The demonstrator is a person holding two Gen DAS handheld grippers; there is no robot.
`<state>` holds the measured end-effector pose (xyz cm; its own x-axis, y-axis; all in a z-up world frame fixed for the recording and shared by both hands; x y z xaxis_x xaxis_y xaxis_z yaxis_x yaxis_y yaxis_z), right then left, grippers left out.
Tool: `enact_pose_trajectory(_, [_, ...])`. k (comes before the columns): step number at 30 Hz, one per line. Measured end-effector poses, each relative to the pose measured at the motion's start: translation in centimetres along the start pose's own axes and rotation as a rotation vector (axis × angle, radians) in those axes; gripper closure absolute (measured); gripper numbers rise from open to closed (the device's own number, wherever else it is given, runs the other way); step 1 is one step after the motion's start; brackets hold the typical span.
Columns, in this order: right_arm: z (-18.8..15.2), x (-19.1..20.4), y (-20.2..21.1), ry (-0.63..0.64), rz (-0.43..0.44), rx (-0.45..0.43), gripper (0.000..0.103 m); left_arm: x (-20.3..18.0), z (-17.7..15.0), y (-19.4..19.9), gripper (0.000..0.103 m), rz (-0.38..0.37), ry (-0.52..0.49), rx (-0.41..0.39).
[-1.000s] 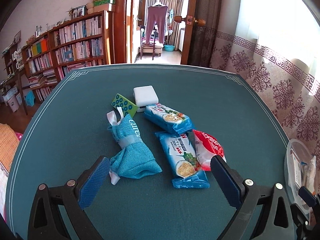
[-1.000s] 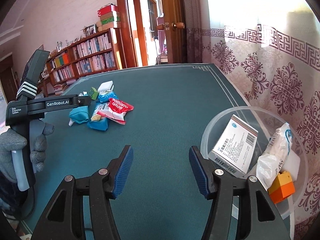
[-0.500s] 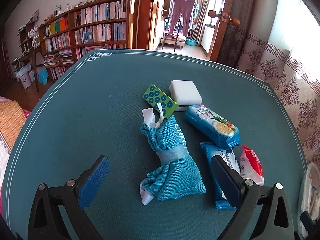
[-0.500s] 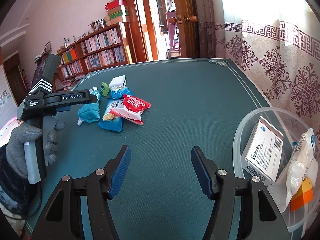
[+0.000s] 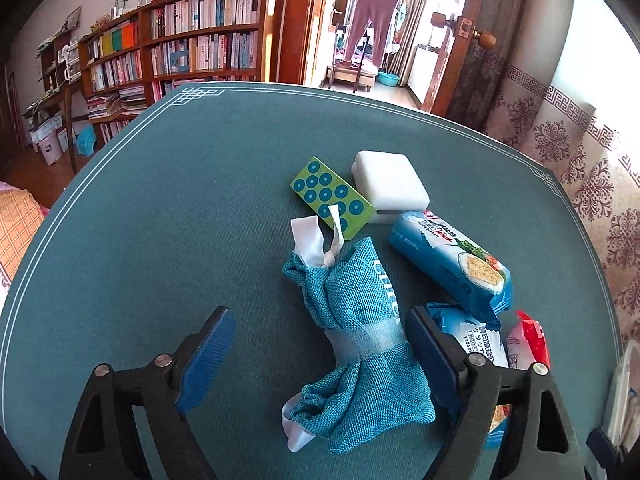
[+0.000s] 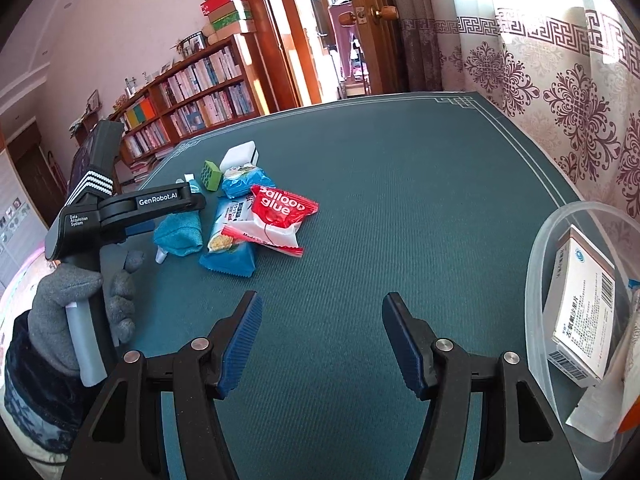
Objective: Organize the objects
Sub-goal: 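Move both tools back toward the remaining pile of packets, then grasp the blue towel with the left tool while the right tool grasps the red Balloon glue packet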
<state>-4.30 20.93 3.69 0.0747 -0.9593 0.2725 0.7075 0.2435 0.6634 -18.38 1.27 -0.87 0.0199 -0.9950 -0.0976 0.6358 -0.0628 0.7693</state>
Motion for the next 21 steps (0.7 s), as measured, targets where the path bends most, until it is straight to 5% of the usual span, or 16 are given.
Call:
enact_pose_trajectory(9, [1.7,0.8,-2.0,-0.049,0.044,0.02,0.039,-1.3,-0.1,0.7,0.055,-0.099,-0.058,-0.01])
enact_pose_trajectory(21, [4.3,2.0,-5.6,-0.071,0.062,0.038,0.039,-1.4,0.0,2.4,0.057,-0.139,-0.057,-0.031])
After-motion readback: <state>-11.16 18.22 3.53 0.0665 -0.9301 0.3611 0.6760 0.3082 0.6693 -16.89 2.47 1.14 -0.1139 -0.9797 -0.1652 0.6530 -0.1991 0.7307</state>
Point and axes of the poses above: each gripper's, at about its wrist camera, not at the fingertips, and y roughly against the way its jaws point, x to its left, z to its top, the point moved 4 cm from there along -y, roughly the way its jaws point, and after that the axes turned 4 degrees about -y, right-handed, at the moved point
